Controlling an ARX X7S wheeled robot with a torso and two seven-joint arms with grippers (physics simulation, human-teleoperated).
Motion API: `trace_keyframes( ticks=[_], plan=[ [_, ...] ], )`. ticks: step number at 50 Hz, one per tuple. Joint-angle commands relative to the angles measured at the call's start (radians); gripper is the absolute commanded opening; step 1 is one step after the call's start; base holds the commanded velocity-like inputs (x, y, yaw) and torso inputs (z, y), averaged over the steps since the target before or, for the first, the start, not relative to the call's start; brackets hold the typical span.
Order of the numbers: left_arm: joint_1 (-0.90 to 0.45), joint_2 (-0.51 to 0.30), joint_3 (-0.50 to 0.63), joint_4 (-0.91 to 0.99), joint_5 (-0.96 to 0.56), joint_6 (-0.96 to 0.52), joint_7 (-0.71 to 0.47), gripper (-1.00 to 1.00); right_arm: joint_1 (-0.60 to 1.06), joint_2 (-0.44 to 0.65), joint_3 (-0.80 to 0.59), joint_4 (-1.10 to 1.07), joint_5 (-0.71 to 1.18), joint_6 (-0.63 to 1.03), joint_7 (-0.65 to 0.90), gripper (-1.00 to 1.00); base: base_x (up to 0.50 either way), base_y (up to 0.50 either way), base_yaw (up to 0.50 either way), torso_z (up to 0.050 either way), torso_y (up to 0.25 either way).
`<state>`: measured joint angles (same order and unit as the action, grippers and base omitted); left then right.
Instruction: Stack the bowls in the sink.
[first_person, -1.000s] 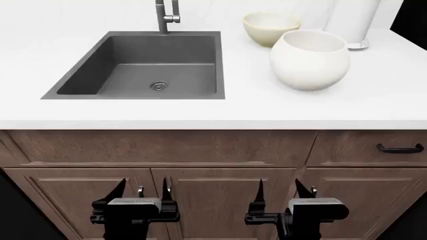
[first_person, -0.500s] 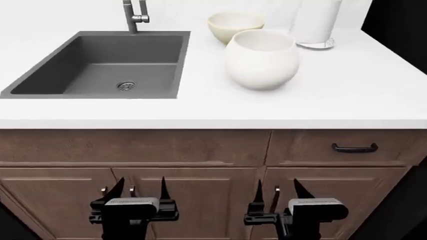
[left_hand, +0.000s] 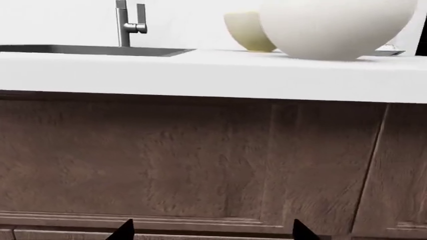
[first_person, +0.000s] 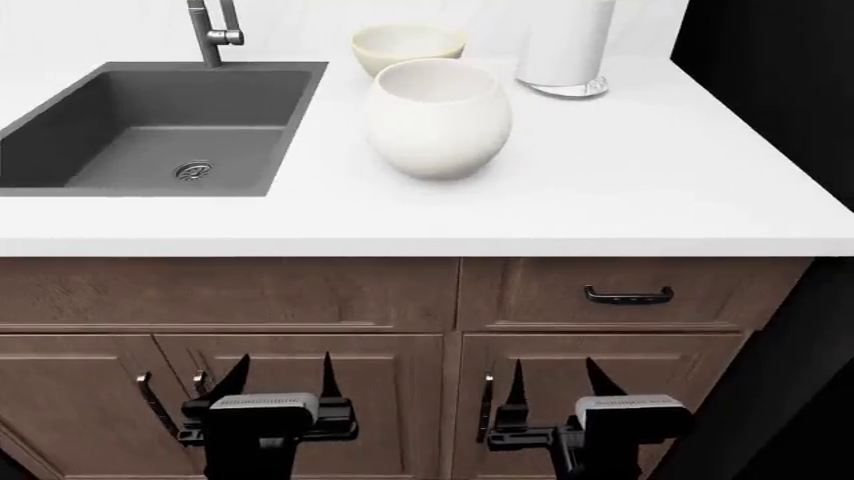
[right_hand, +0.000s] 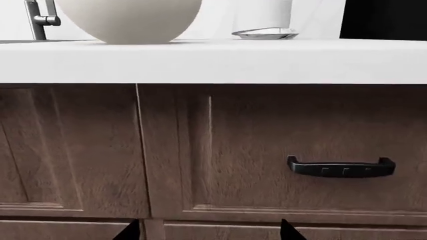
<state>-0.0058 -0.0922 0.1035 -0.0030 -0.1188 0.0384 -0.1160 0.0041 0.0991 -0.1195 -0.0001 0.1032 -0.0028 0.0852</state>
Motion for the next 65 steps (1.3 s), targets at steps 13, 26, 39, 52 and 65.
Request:
trace_keyframes(
  ticks=[13,26,39,52,65],
  plan=[
    [-0.155,-0.289,-0.31,1.033,-0.529,-1.016,-0.263,1.0,0.402,0.528,0.147,-1.047,0.454,1.117,0.323,1.0,0.0,0.0,0.0,0.0,0.0],
    [-1.598,-0.918,0.247,0.587,-1.958,-1.217,-1.305,1.0,1.655,0.82,-0.287,-0.661,2.069,1.13,1.354,1.0,0.0,0.0,0.0,0.0,0.0],
    [-2.072,-0.805,0.63,0.223,-2.042,-1.477,-1.413,1.0,1.649,0.755,-0.368,-0.527,2.004,1.127,1.348,1.0,0.0,0.0,0.0,0.0,0.0],
    [-2.123,-0.797,0.674,0.18,-2.031,-1.441,-1.393,1.0,1.605,0.749,-0.35,-0.51,2.011,1.07,1.314,1.0,0.33,0.0,0.0,0.0,0.0],
    [-2.14,-0.796,0.71,0.181,-2.027,-1.464,-1.351,1.0,1.602,0.741,-0.371,-0.503,2.013,1.058,1.315,1.0,0.5,0.0,0.0,0.0,0.0]
  ],
)
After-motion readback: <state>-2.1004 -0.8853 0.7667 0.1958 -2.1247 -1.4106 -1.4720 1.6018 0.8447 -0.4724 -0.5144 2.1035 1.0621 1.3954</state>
